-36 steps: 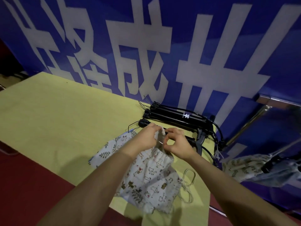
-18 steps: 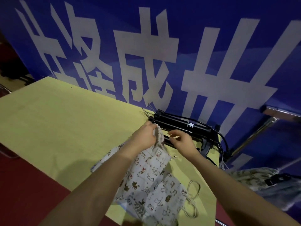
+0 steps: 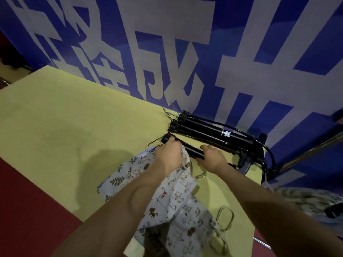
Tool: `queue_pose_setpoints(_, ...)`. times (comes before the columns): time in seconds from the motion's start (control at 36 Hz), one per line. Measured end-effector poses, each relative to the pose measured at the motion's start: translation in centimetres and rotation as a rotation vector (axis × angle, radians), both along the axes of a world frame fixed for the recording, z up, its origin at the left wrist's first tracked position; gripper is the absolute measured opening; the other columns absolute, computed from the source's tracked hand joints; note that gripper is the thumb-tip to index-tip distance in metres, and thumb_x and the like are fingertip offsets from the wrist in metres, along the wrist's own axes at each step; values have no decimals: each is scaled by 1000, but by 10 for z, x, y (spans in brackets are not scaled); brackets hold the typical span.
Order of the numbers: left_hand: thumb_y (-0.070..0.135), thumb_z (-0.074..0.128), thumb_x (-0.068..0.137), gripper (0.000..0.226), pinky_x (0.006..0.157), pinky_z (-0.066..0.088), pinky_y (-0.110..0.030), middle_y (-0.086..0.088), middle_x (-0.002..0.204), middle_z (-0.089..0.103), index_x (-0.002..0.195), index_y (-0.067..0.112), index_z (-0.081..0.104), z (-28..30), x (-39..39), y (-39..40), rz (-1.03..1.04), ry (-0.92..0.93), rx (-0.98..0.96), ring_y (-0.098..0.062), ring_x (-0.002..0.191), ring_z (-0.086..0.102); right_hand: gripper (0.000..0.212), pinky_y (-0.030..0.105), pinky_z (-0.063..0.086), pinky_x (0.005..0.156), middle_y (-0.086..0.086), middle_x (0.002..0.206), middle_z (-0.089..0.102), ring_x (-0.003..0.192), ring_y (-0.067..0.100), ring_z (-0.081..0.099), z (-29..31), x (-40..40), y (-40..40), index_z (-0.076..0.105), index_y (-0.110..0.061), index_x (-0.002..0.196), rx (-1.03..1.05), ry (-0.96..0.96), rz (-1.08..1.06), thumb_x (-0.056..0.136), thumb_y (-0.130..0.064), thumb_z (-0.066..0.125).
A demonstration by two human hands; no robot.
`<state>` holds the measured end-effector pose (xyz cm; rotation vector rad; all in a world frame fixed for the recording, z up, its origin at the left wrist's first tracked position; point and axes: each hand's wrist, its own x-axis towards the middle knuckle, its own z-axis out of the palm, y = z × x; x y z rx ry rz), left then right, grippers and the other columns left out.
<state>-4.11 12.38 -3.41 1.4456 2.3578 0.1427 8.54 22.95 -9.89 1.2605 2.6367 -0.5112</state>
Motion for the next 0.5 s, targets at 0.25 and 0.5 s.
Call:
queue_pose_setpoints(0.25, 9, 41, 93, 33, 85, 49, -42, -14, 127, 44, 124, 6, 51, -4, -11, 10, 19, -63, -51, -33, 102, 57, 45, 39, 39, 98, 15, 132, 45, 123, 33, 43, -14, -27, 4, 41, -9, 132, 41, -103, 18, 91, -19, 56)
queue_pose_setpoints(0.5, 8, 44, 92, 26, 78, 46, -40, -16, 119, 50, 117, 1, 45, 10, -7, -8, 132, -175, 105, -34, 100, 56, 47, 35, 42, 86, 13, 116, 57, 106, 31, 56, 12, -18, -3, 40, -11, 123, 115, -23, 94, 86, -30, 63)
